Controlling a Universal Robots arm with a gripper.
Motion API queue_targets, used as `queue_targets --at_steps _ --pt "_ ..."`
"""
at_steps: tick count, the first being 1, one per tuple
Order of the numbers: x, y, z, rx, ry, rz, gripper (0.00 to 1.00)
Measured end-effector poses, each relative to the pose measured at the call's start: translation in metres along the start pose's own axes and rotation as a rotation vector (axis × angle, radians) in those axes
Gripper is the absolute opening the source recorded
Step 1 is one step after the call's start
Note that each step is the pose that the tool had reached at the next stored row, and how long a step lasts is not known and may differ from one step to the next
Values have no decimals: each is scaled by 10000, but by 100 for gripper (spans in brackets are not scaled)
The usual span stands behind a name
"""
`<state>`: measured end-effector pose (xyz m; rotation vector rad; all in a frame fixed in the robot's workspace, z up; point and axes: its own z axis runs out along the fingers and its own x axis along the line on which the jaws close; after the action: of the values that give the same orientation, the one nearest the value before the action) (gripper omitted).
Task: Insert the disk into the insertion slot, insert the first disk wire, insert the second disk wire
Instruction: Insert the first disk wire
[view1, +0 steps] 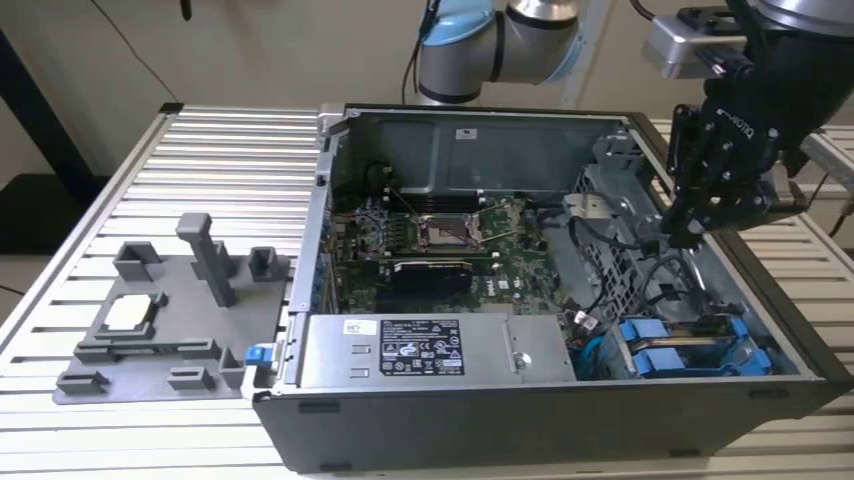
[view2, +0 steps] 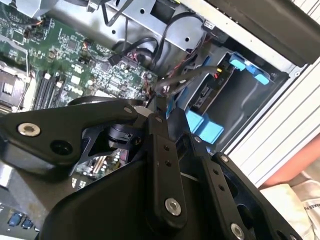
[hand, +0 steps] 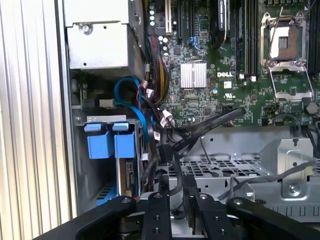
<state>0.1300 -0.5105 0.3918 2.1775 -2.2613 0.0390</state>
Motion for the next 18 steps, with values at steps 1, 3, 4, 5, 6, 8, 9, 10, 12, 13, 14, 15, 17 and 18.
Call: queue_targets --at_steps 1,3,4,5,6,8,9,10,12,13,14,15,17,18 --pt "1 18 -1 12 29 -21 26" --pt "2 44 -3 40 112 -94 26" --pt "2 52 -6 52 171 -149 26" --pt "2 58 -9 63 249 -208 26" --pt "3 63 -11 76 329 -259 26" --pt "2 69 -14 105 479 -386 26" --pt "-1 70 -15 119 526 -440 26" --pt "-6 74 -19 148 627 -537 26" --pt "-21 85 -21 181 712 -586 26" --pt "-36 94 -21 204 743 -598 26" --pt "-52 104 -22 234 763 -603 26" --pt "-70 115 -22 269 780 -605 26" --pt "-95 140 -23 347 836 -606 26" --pt "-101 153 -23 382 877 -608 26"
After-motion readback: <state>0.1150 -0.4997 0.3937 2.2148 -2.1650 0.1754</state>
